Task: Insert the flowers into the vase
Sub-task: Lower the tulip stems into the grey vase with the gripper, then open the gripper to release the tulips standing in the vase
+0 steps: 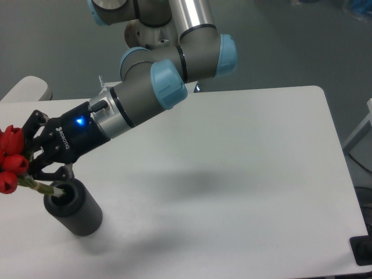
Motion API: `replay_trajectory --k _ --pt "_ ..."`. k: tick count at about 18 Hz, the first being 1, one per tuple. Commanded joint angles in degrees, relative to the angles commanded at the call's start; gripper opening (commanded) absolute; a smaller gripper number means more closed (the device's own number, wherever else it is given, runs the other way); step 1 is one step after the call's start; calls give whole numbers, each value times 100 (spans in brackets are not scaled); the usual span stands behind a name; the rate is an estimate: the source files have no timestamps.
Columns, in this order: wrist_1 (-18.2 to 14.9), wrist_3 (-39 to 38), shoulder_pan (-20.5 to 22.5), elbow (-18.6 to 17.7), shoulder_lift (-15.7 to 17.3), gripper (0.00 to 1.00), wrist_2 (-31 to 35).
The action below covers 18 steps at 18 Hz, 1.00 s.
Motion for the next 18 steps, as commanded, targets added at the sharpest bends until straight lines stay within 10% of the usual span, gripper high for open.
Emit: replay_trajectory --k 18 --pt "0 474 202 -404 -360 32 0"
